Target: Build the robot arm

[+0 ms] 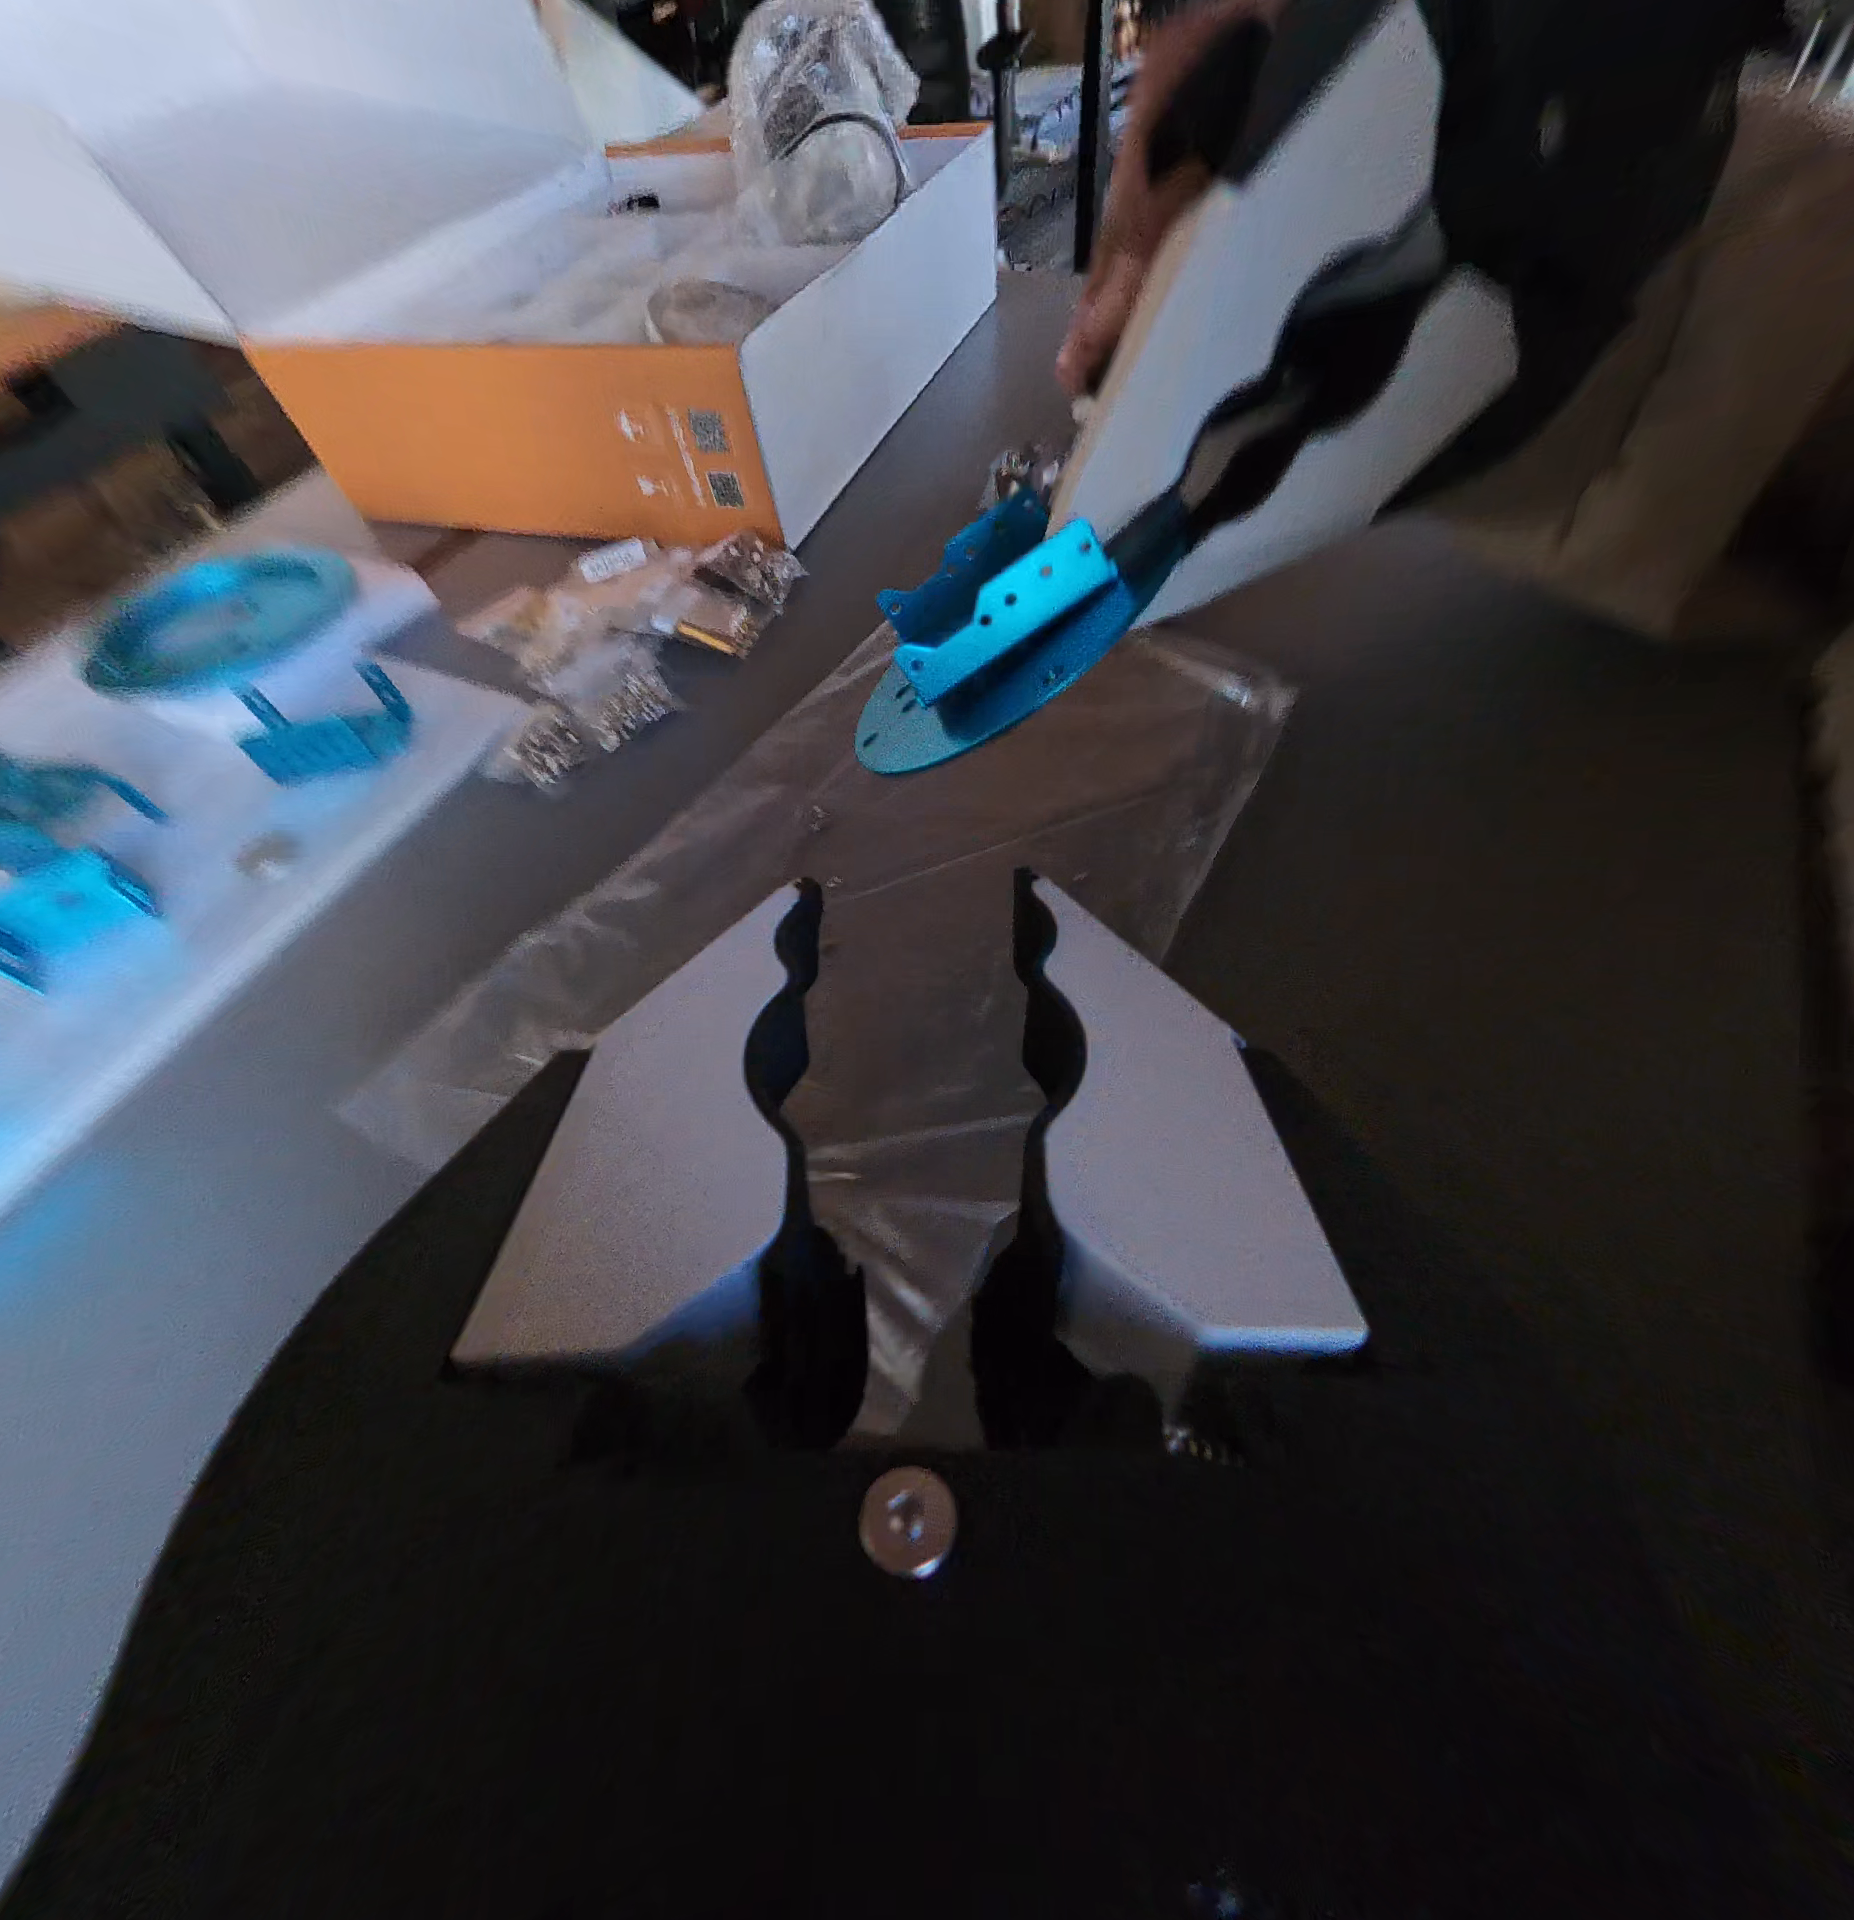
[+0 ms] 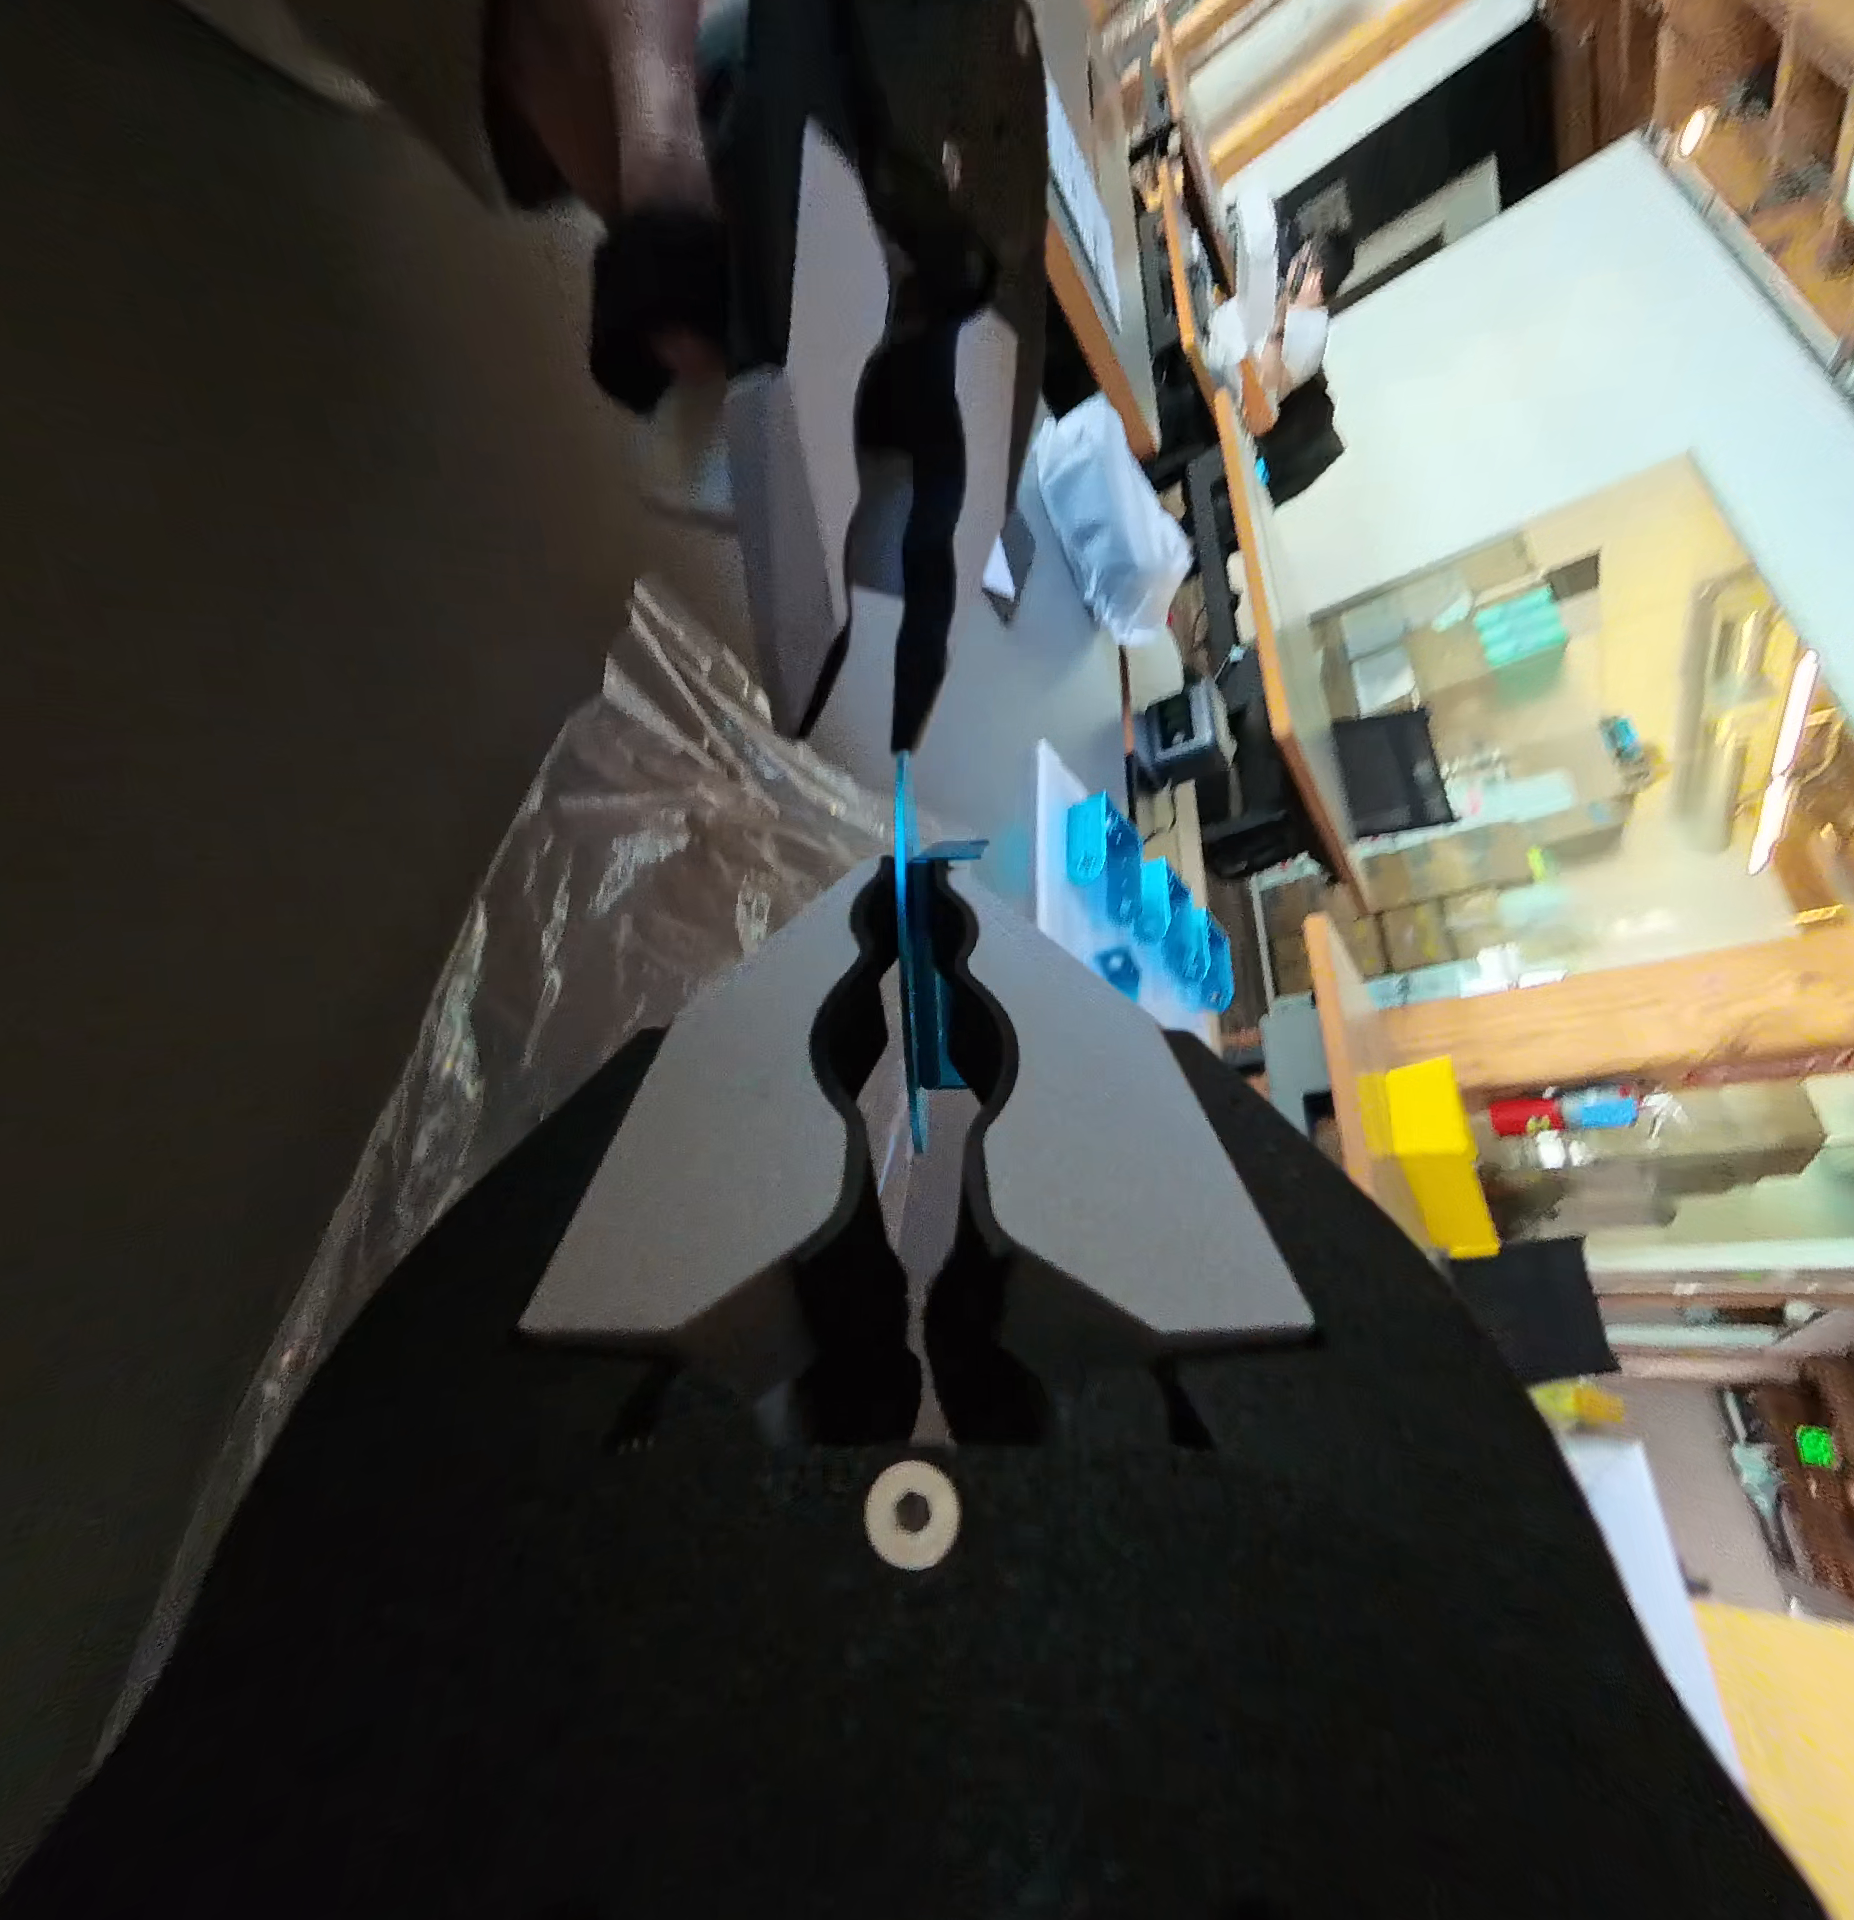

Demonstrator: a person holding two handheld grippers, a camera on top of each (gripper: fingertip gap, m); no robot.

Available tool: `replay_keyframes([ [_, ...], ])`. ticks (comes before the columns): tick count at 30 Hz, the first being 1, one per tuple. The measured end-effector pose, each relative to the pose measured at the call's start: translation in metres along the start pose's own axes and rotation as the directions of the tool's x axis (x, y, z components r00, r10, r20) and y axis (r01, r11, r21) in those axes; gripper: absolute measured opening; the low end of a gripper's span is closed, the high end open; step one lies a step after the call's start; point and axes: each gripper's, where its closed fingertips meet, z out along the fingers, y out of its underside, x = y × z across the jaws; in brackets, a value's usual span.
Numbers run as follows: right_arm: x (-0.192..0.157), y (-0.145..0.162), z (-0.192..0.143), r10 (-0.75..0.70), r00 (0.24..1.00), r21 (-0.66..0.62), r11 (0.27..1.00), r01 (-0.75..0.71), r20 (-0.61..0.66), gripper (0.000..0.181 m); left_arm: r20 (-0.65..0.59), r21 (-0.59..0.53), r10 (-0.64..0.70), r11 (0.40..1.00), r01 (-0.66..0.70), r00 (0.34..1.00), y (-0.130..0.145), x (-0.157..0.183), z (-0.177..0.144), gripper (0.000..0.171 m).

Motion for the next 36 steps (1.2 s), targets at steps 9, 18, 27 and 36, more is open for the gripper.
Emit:
replay_keyframes([
  [9, 0.031, -0.100, -0.025, -0.069, 0.997, 0.393, 0.916, 0.078, -0.038, 0.003, 0.127, 0.146, 0.513, 0.837, -0.527, 0.849, -0.057, 0.017, -0.053, 0.038],
  [18, 0.039, -0.143, -0.029, -0.119, 0.993, 0.493, 0.863, 0.111, -0.016, 0.003, 0.212, 0.256, 0.695, 0.639, -0.726, 0.687, -0.099, 0.044, -0.094, 0.004],
  [27, 0.041, -0.145, -0.025, -0.148, 0.989, 0.419, 0.897, 0.141, -0.016, 0.004, 0.316, 0.120, 0.824, 0.457, -0.881, 0.471, -0.094, 0.043, -0.095, 0.000],
  [36, 0.038, -0.143, -0.022, -0.278, 0.959, 0.347, 0.895, 0.282, -0.062, 0.024, 0.358, 0.038, 0.883, 0.312, -0.949, 0.304, -0.097, 0.044, -0.095, 0.000],
])
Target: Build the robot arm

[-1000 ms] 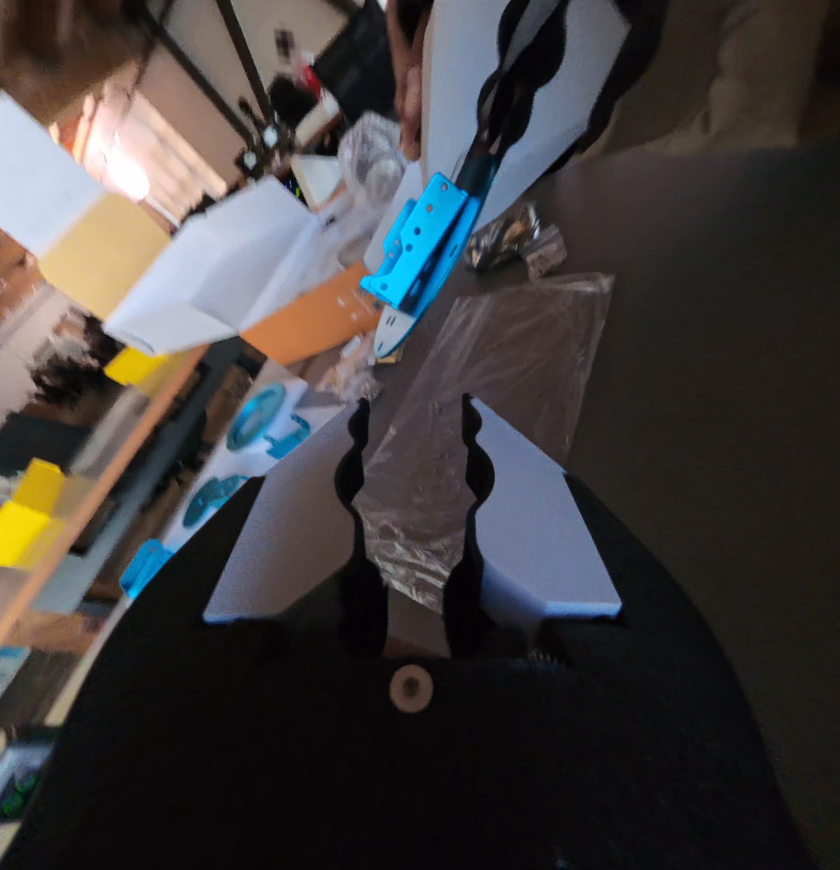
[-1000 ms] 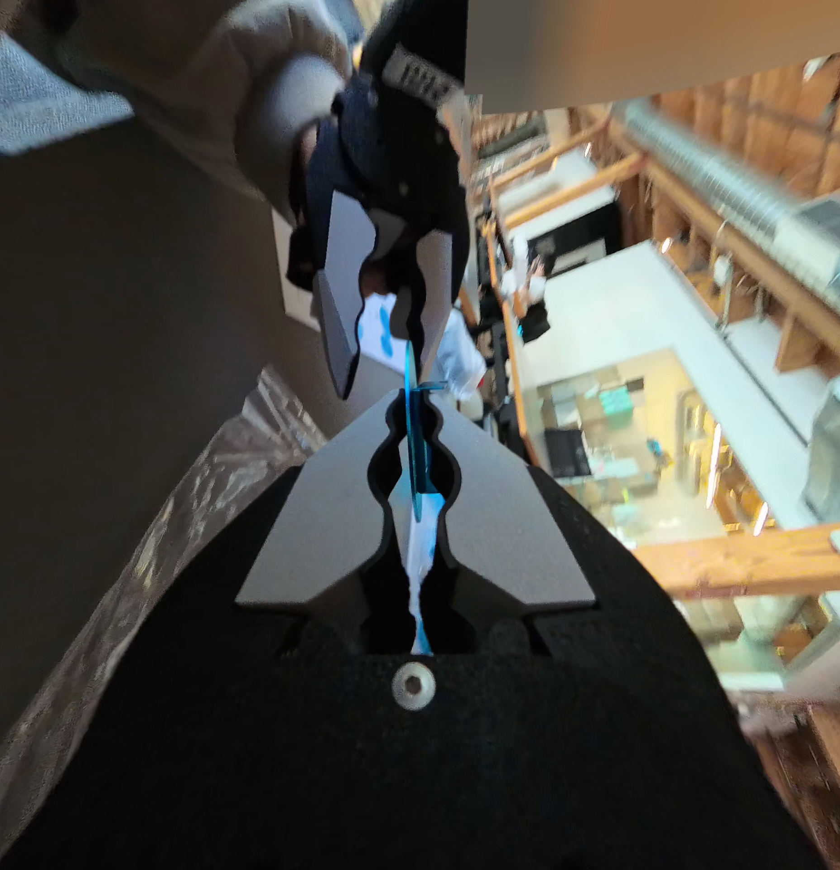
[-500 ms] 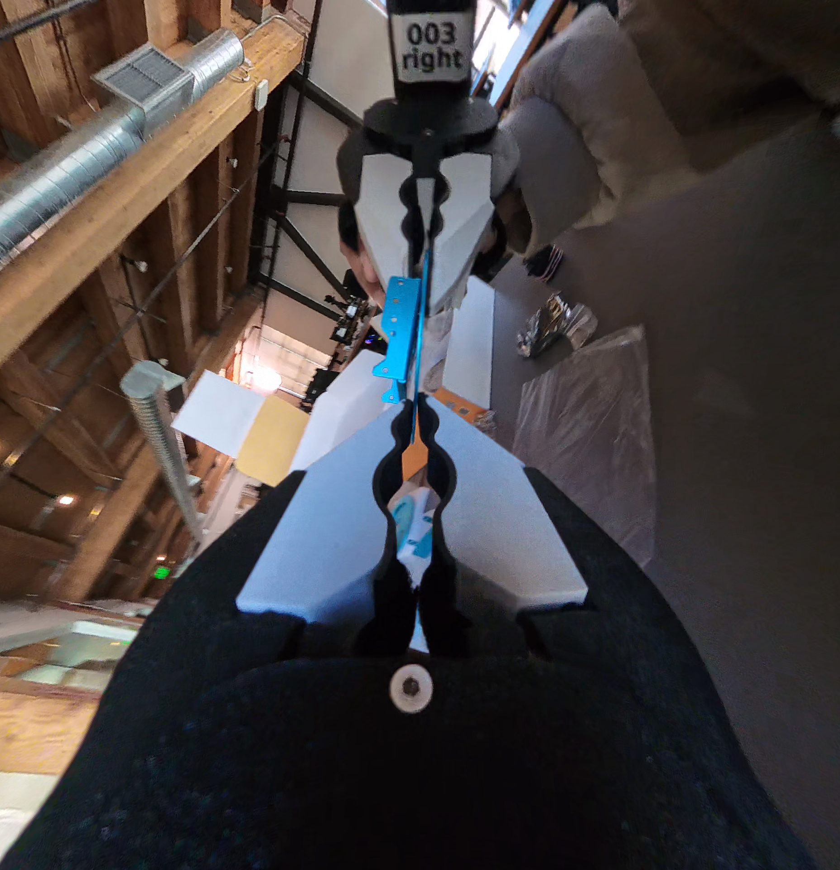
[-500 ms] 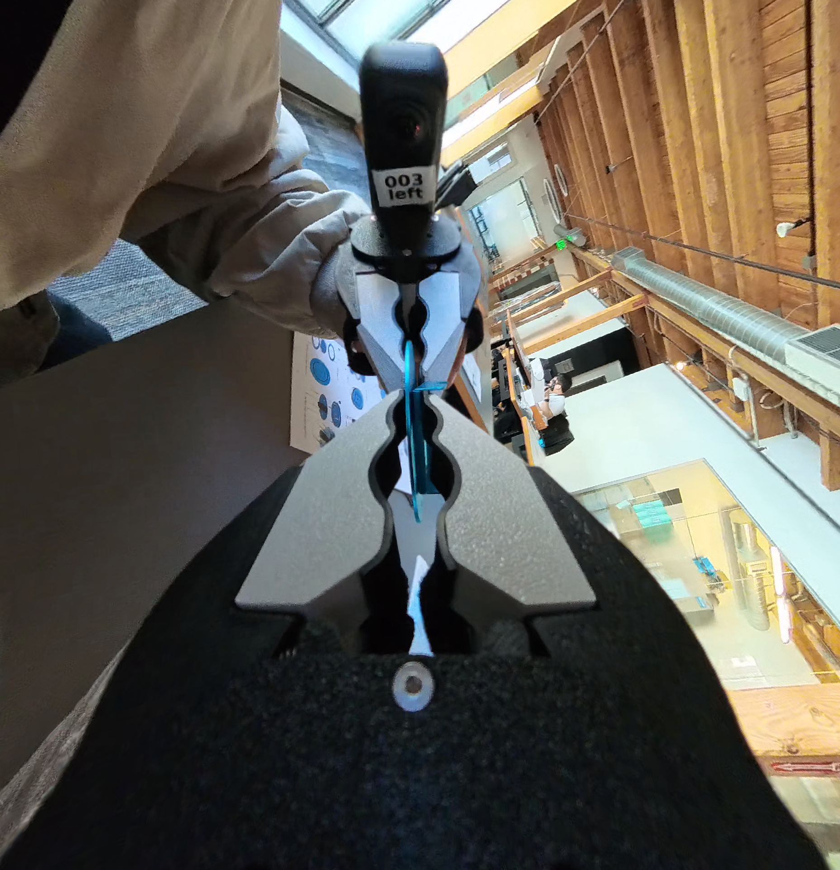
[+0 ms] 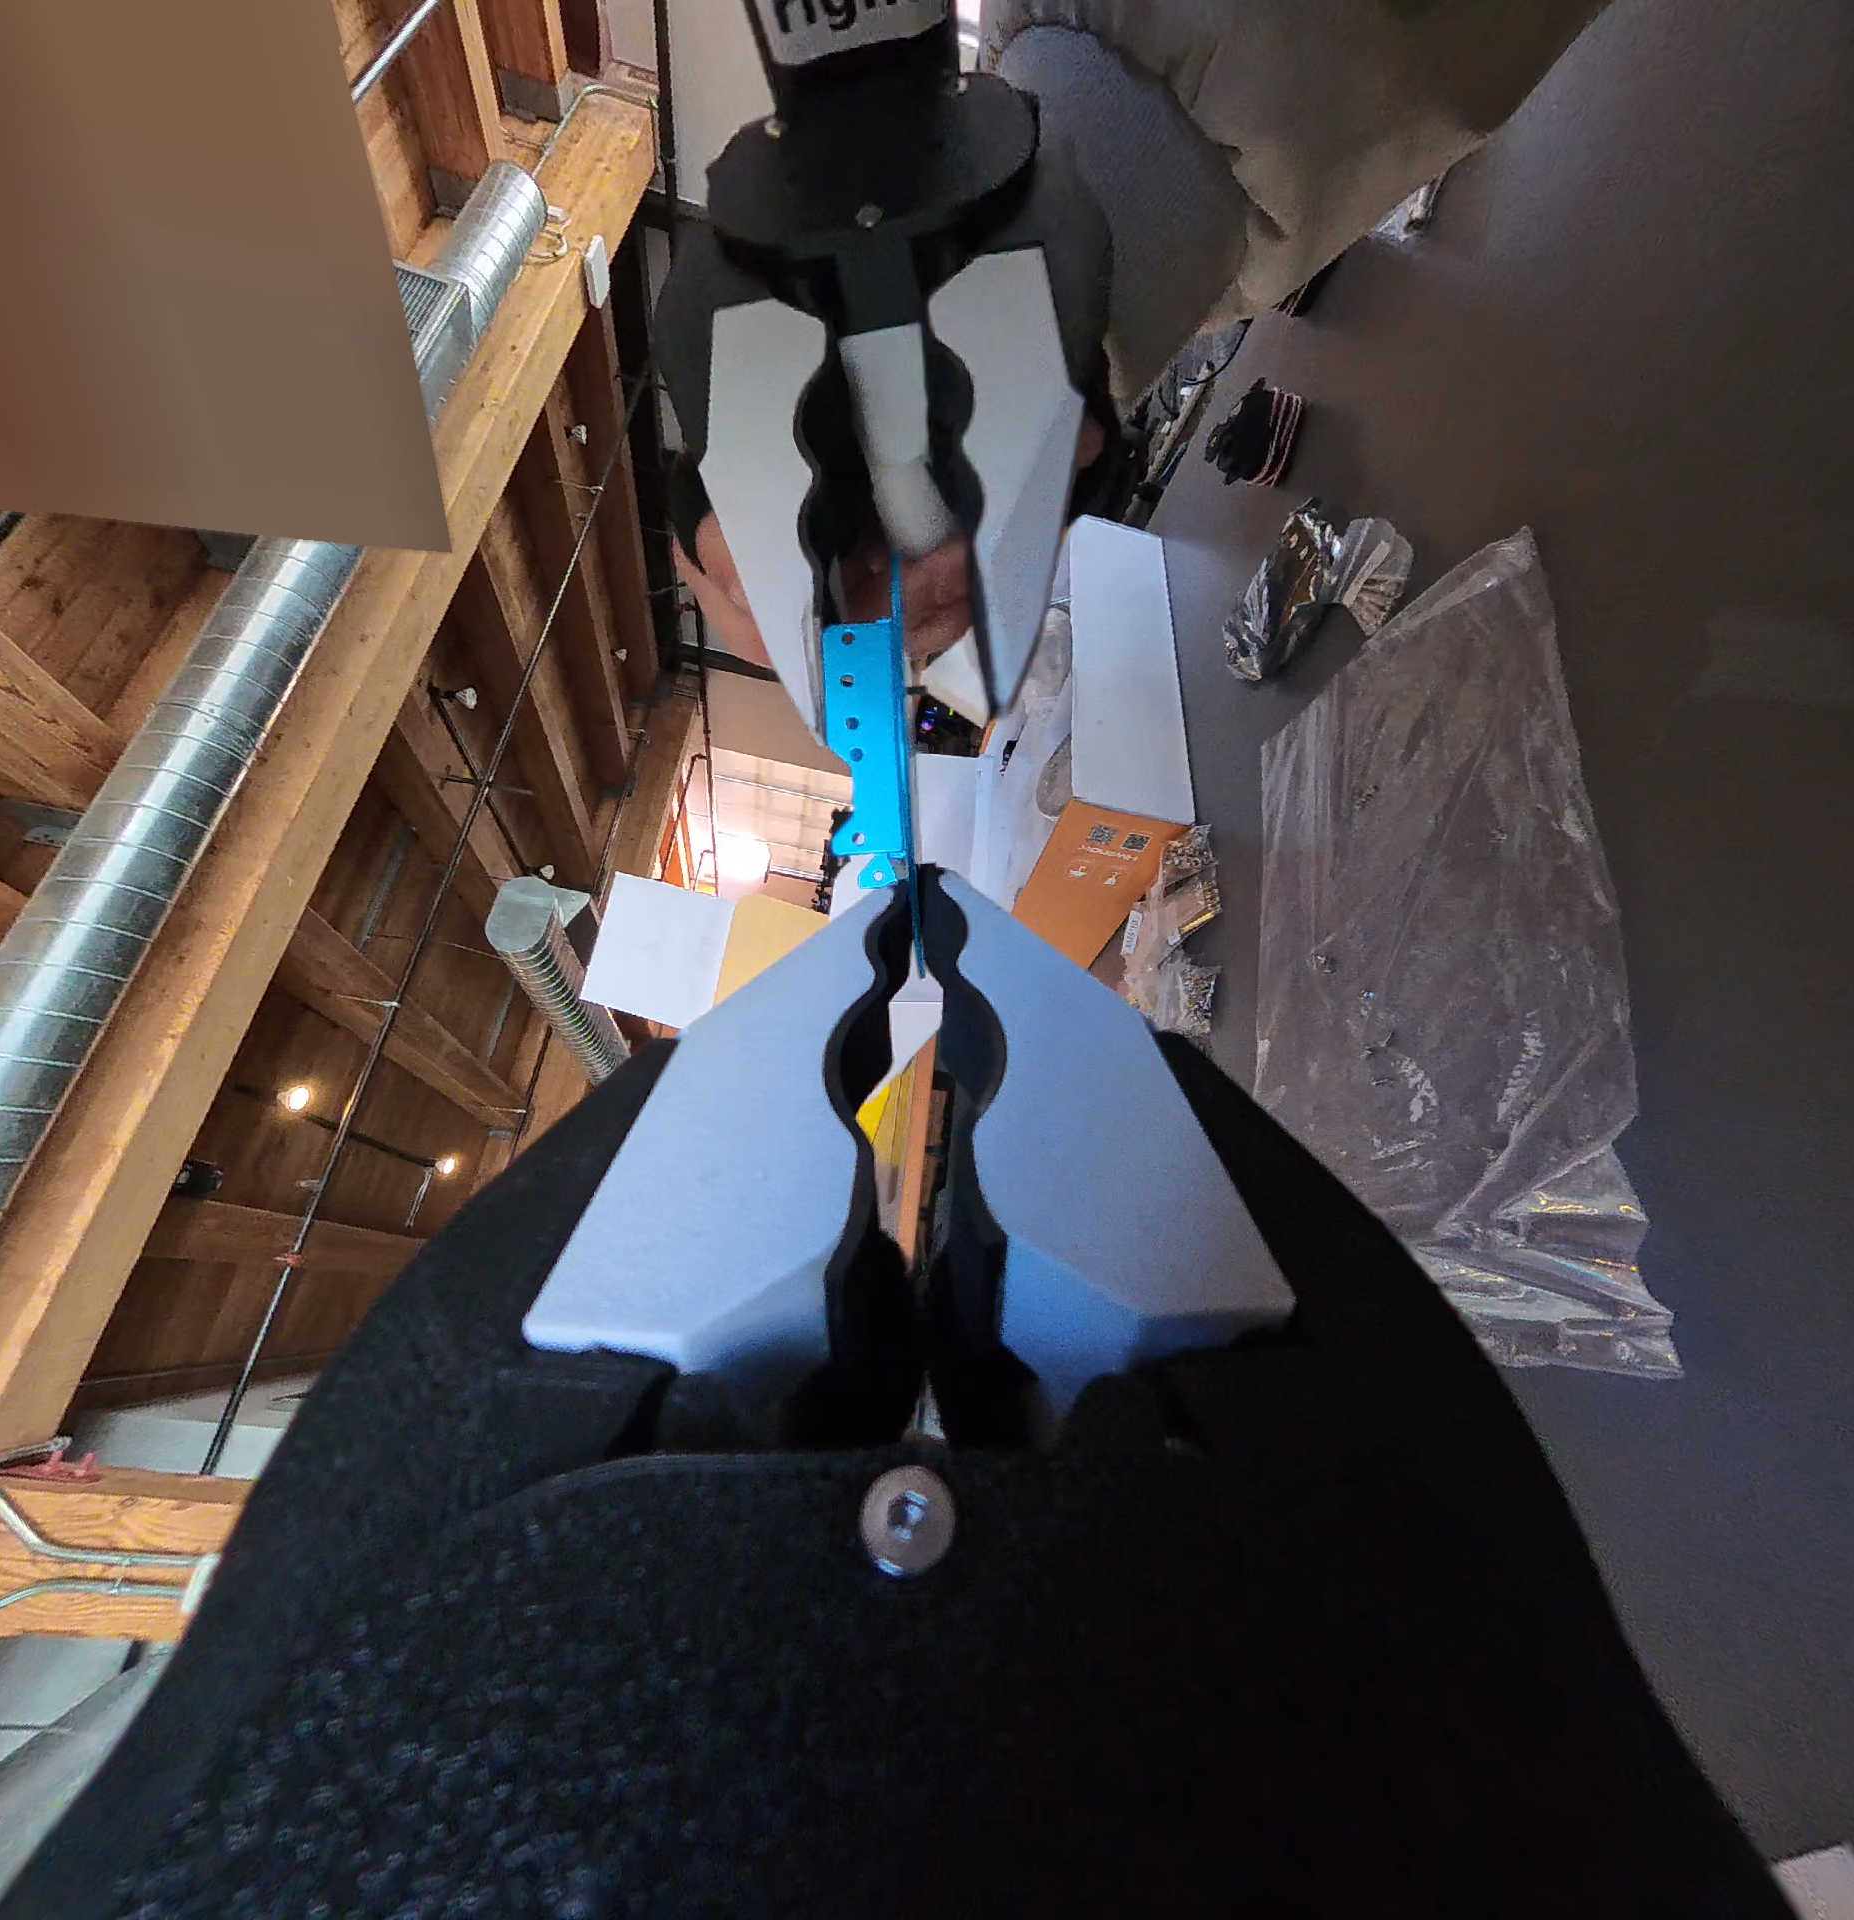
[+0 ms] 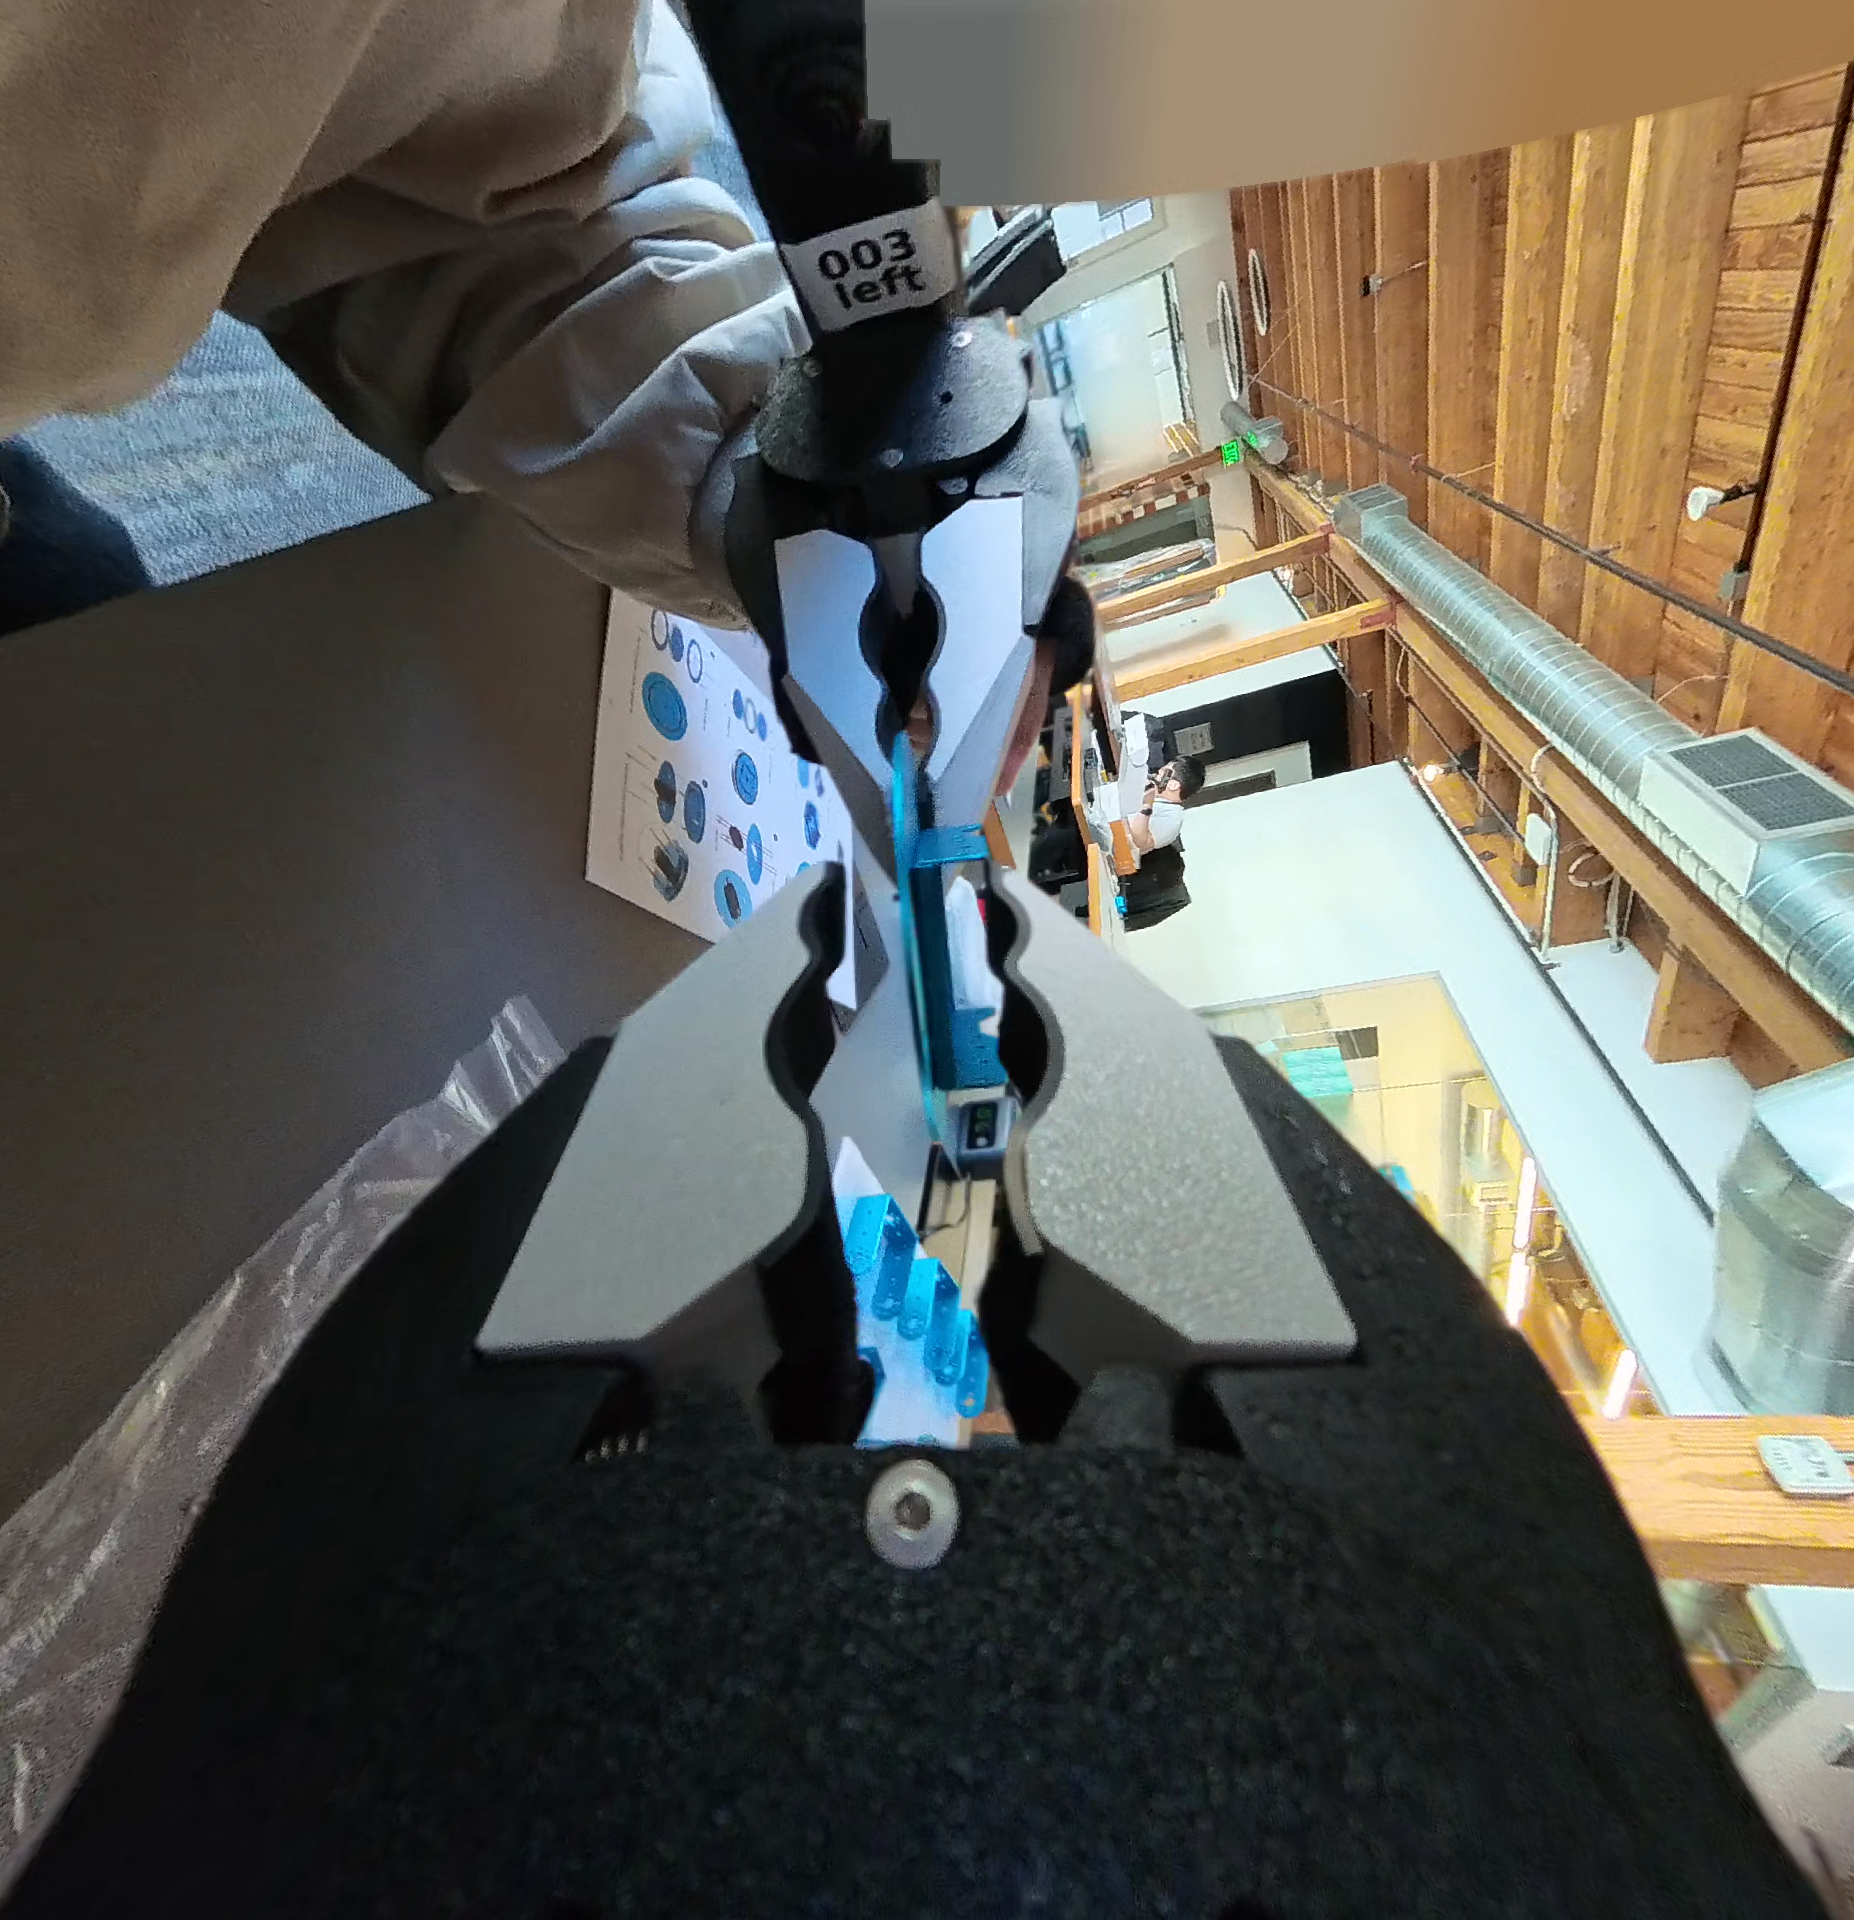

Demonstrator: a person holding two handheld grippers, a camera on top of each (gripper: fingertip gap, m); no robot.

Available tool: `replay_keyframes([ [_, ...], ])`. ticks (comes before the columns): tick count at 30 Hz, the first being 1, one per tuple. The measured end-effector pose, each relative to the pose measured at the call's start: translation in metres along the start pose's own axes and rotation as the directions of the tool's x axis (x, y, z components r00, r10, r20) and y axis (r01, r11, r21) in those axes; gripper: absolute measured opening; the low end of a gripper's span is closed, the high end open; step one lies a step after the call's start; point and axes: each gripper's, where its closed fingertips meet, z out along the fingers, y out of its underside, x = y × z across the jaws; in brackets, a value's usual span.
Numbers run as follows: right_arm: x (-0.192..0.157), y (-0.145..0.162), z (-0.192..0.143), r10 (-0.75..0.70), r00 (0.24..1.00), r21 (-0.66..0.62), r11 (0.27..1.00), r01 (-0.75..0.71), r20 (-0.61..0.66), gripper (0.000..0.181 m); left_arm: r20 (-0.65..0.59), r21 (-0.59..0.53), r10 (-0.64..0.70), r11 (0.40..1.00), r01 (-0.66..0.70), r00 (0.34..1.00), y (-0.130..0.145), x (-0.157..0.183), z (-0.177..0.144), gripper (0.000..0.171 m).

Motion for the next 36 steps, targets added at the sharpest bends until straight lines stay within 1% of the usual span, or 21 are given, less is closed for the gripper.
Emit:
replay_keyframes([
  [3, 0.000, 0.001, -0.004, -0.025, 1.000, -0.022, 0.999, 0.025, -0.005, 0.038, 0.013, -0.010, 0.010, 1.000, -0.010, 1.000, 0.003, -0.005, -0.002, 0.000],
  [5, 0.000, 0.004, -0.010, -0.009, 1.000, -0.049, 0.999, 0.008, -0.013, 0.040, 0.022, -0.022, 0.007, 1.000, -0.006, 1.000, 0.006, -0.007, -0.003, 0.000],
  [8, 0.003, 0.013, -0.021, 0.019, 0.998, -0.100, 0.995, -0.024, -0.052, 0.027, 0.036, -0.040, 0.022, 0.999, -0.021, 0.999, 0.011, -0.009, -0.007, 0.000],
  [11, 0.003, 0.019, -0.022, -0.007, 0.999, -0.145, 0.989, 0.000, -0.051, 0.020, 0.043, -0.060, 0.071, 0.996, -0.068, 0.997, 0.013, -0.009, -0.006, 0.000],
  [14, 0.010, 0.017, -0.020, -0.077, 0.993, -0.172, 0.983, 0.061, -0.088, 0.000, 0.040, -0.070, 0.092, 0.994, -0.089, 0.995, 0.010, -0.008, -0.003, 0.000],
  [17, 0.014, 0.021, -0.022, -0.141, 0.985, -0.198, 0.973, 0.119, -0.102, 0.000, 0.050, -0.084, 0.085, 0.993, -0.081, 0.995, 0.009, -0.010, -0.002, 0.000],
  [19, 0.014, 0.021, -0.024, -0.140, 0.984, -0.180, 0.977, 0.119, -0.112, 0.000, 0.053, -0.078, 0.046, 0.996, -0.042, 0.998, 0.005, -0.011, -0.001, 0.000],
  [22, 0.013, 0.019, -0.027, -0.086, 0.989, -0.111, 0.991, 0.073, -0.117, 0.000, 0.046, -0.043, -0.014, 0.999, 0.016, 0.999, -0.001, -0.013, -0.002, 0.004],
  [25, 0.017, 0.017, -0.032, -0.125, 0.974, -0.081, 0.990, 0.111, -0.189, 0.000, 0.027, -0.029, -0.075, 0.997, 0.075, 0.997, -0.003, -0.014, -0.003, 0.026],
  [28, 0.016, 0.013, -0.035, -0.149, 0.966, -0.051, 0.989, 0.142, -0.213, 0.000, 0.009, -0.001, -0.121, 0.993, 0.121, 0.993, -0.002, -0.016, -0.005, 0.037],
  [32, 0.013, 0.007, -0.035, -0.149, 0.972, -0.003, 0.988, 0.151, -0.182, 0.000, -0.076, 0.034, -0.112, 0.993, 0.114, 0.991, -0.008, -0.013, -0.003, 0.039],
  [36, 0.011, 0.005, -0.036, -0.178, 0.973, 0.022, 0.983, 0.183, -0.147, 0.000, -0.204, 0.075, -0.090, 0.991, 0.107, 0.975, -0.029, -0.013, -0.002, 0.040],
])
